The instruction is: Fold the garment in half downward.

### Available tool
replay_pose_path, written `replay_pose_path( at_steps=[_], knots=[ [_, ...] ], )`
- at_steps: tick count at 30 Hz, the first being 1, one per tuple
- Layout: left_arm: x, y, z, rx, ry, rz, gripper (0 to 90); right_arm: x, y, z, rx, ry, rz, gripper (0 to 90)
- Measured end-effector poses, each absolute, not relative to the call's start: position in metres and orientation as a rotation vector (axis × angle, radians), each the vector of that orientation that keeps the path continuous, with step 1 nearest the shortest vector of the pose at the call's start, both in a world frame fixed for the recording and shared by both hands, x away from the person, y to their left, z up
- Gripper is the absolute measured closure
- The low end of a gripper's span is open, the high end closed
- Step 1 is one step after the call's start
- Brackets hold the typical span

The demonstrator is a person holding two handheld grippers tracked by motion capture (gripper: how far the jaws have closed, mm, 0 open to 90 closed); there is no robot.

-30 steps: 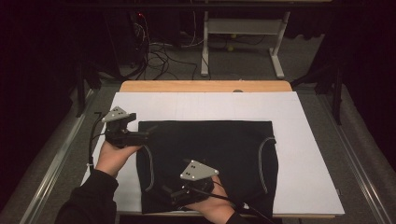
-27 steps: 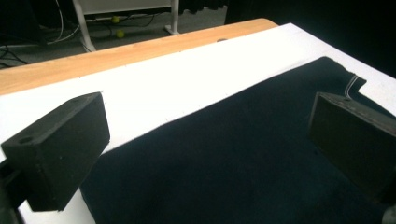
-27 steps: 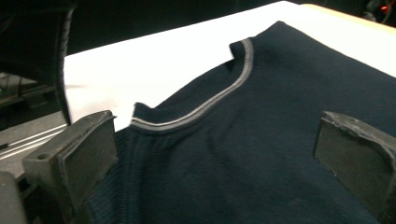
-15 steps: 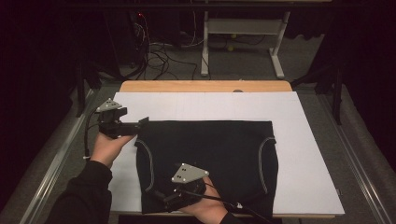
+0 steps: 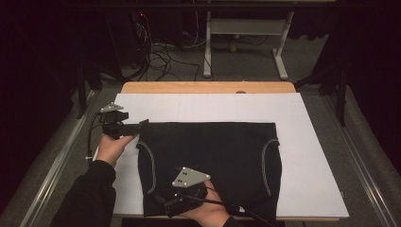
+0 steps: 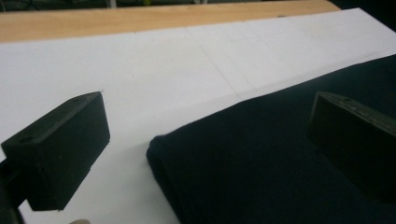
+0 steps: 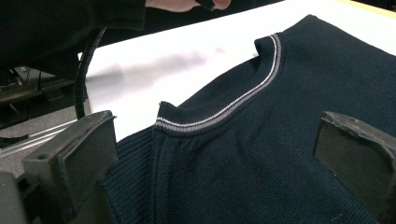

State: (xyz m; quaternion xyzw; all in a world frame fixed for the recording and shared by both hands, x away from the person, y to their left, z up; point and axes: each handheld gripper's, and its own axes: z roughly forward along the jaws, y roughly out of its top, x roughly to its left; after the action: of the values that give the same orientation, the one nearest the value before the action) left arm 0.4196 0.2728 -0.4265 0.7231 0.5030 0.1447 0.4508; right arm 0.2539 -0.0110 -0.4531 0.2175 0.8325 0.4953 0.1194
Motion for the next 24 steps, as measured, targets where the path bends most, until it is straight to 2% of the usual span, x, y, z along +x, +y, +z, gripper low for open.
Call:
replay_pose_path(
  at_steps=[9,11,14,15,17,24],
  knots=[
    [0.432,0.274,-0.462,1.788,1.285,0.332,0.0,0.253,-0.009,-0.455,0.64,2.434,1.433,0.2],
    [0.433,0.273,-0.47,1.774,1.302,0.338,3.3,0.254,-0.011,-0.455,0.66,2.438,1.433,0.3],
    [0.436,0.272,-0.484,1.811,1.325,0.306,3.6,0.253,-0.011,-0.456,0.655,2.441,1.426,0.2],
    [0.436,0.272,-0.485,1.815,1.333,0.292,4.1,0.252,-0.011,-0.456,0.657,2.442,1.424,0.2],
    [0.433,0.272,-0.486,1.795,1.32,0.317,11.6,0.251,-0.011,-0.457,0.654,2.447,1.419,0.2],
    [0.435,0.266,-0.487,1.847,1.362,0.333,13.2,0.248,-0.009,-0.46,0.653,2.451,1.398,0.3]
  ],
)
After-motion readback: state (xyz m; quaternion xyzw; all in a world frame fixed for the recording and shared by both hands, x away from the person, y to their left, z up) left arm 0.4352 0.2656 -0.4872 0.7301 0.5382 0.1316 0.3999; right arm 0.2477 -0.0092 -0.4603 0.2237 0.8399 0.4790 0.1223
